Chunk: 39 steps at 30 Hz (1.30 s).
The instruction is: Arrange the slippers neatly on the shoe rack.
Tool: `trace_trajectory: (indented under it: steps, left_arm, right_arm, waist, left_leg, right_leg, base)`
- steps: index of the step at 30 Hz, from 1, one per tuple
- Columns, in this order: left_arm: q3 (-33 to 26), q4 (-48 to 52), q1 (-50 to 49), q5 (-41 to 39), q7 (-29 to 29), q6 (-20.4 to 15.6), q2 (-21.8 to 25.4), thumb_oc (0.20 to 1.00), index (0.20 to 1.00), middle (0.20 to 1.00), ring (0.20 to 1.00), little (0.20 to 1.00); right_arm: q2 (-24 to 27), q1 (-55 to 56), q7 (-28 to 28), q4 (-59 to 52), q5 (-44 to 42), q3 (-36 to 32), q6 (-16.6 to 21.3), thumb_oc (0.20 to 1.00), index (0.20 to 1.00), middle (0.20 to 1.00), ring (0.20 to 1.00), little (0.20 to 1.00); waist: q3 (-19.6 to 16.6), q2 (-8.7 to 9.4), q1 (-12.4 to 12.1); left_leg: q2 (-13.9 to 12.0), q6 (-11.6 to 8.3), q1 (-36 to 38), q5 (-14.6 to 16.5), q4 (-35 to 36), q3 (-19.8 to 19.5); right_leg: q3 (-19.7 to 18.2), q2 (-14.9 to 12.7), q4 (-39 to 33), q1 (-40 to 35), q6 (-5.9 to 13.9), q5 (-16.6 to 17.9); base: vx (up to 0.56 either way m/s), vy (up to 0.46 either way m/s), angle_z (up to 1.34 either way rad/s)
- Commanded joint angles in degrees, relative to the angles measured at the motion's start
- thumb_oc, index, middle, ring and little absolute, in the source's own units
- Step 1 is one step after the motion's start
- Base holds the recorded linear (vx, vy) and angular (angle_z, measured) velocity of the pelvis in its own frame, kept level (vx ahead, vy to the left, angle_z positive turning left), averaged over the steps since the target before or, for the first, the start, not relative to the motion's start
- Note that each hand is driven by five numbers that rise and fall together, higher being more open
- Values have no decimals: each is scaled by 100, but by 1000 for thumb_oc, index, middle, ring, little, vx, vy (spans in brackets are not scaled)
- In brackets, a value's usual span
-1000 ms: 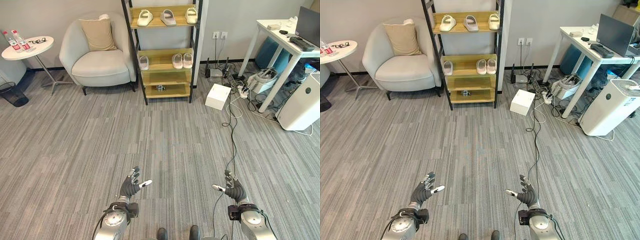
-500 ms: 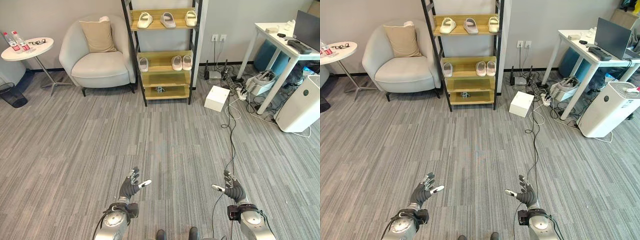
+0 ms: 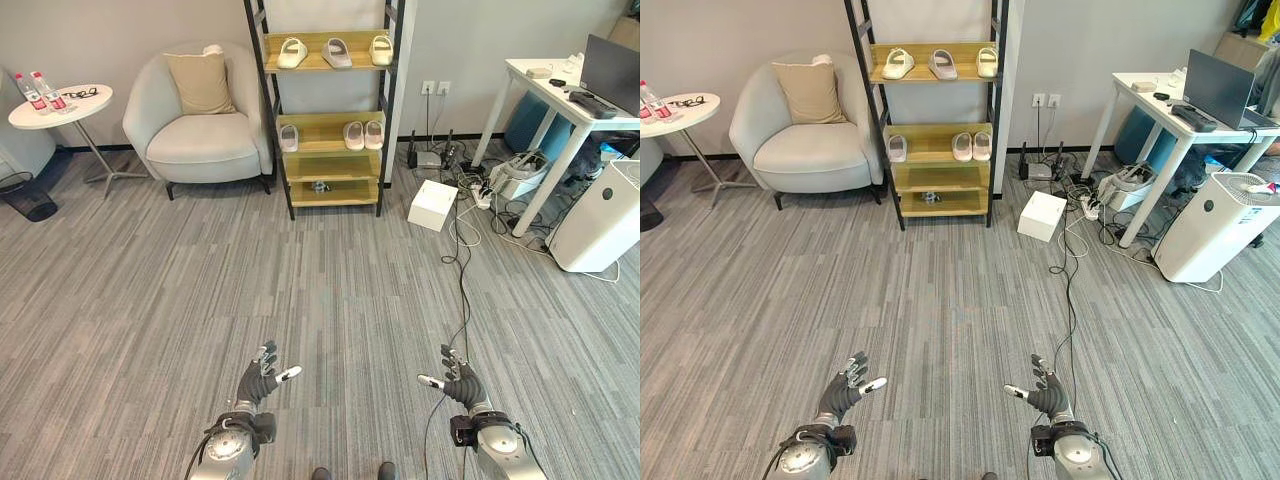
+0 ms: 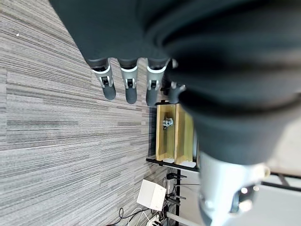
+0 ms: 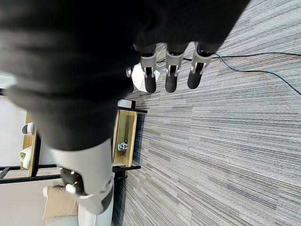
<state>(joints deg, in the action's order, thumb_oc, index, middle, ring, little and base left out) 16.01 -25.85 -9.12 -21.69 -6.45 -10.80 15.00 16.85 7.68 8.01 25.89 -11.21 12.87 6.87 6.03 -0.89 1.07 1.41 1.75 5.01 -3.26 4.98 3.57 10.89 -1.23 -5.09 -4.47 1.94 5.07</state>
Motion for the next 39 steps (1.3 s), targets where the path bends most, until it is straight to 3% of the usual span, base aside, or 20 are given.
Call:
trace_trajectory:
  steps: [1,18,23,24,28,29,30,31,32,33,36,39]
  left_arm:
    - [-74,-35,236,-236,73,-173,-58,1000,1000,1000,1000,1000]
    - [-132,87,220,-224,44,-232,29,1000,1000,1000,1000,1000]
    - [-236,219,53,-182,164,-234,208,1000,1000,1000,1000,1000]
    - [-309,157,32,-165,164,-261,296,1000,1000,1000,1000,1000]
    - [-374,157,23,-147,155,-266,376,1000,1000,1000,1000,1000]
    - [-416,142,11,-118,152,-265,404,1000,1000,1000,1000,1000]
    - [-469,109,10,-52,157,-255,445,1000,1000,1000,1000,1000]
    - [-484,75,27,7,161,-249,469,1000,1000,1000,1000,1000]
    - [-511,55,89,42,157,-264,482,1000,1000,1000,1000,1000]
    - [-511,56,89,42,157,-264,482,1000,1000,1000,1000,1000]
    - [-446,153,186,16,208,-267,503,1000,1000,1000,1000,1000]
    - [-426,170,314,47,248,-241,491,1000,1000,1000,1000,1000]
  right_arm:
    - [65,-212,-14,-302,37,15,148,1000,1000,1000,1000,1000]
    - [76,-312,-64,-250,-41,105,128,1000,1000,1000,1000,1000]
    - [110,-268,-140,-296,-90,25,125,1000,1000,1000,1000,1000]
    - [109,-304,-160,-285,-80,-22,113,1000,1000,1000,1000,1000]
    - [102,-345,-182,-272,-47,-27,115,1000,1000,1000,1000,1000]
    - [98,-359,-201,-263,1,-19,104,1000,1000,1000,1000,1000]
    - [113,-348,-273,-268,130,15,75,1000,1000,1000,1000,1000]
    - [121,-323,-298,-278,157,11,70,1000,1000,1000,1000,1000]
    - [122,-276,-320,-316,163,3,71,1000,1000,1000,1000,1000]
    - [122,-275,-320,-317,164,2,70,1000,1000,1000,1000,1000]
    - [180,-310,-302,-354,148,-15,50,1000,1000,1000,1000,1000]
    - [208,-415,-277,-328,222,38,0,1000,1000,1000,1000,1000]
  waist:
    - [127,93,56]
    - [231,154,-1]
    - [267,179,-10]
    - [352,134,2]
    - [457,109,-19]
    - [517,100,-31]
    - [633,105,-14]
    - [686,123,-7]
    - [772,121,-23]
    - [775,118,-21]
    - [840,62,-64]
    - [861,122,-123]
  left_leg:
    - [34,-59,252,945,2,256]
    - [58,-38,74,927,2,250]
    - [134,49,99,1012,2,179]
    - [145,124,102,1031,2,156]
    - [167,194,107,1055,2,184]
    - [180,234,136,1077,2,213]
    - [238,315,268,1142,2,277]
    - [264,338,329,1163,2,298]
    - [249,343,450,1229,2,362]
    - [245,341,454,1230,2,360]
    - [162,277,468,1275,2,433]
    - [142,179,536,1343,2,562]
  right_leg:
    - [244,-159,9,-428,246,-1236]
    - [286,-167,9,-266,289,-1200]
    - [350,-216,9,-360,340,-1148]
    - [341,-283,611,-80,399,-1280]
    - [373,-407,1335,257,517,-1403]
    - [428,-521,1795,472,614,-1376]
    - [535,-749,2576,764,844,-1092]
    - [506,-829,2960,931,909,-976]
    - [636,-971,3133,1137,852,-884]
    - [640,-967,3126,1129,850,-882]
    - [920,-816,1684,974,663,-814]
    - [852,-620,284,1016,750,-454]
  base:
    - [0,0,0]
    - [8,9,0]
    - [67,128,1]
    - [32,188,2]
    - [-4,152,-2]
    - [29,194,-5]
    - [53,232,-11]
    - [120,207,-19]
    - [91,85,-25]
    - [114,44,-20]
    - [128,-55,-11]
    - [248,-152,-26]
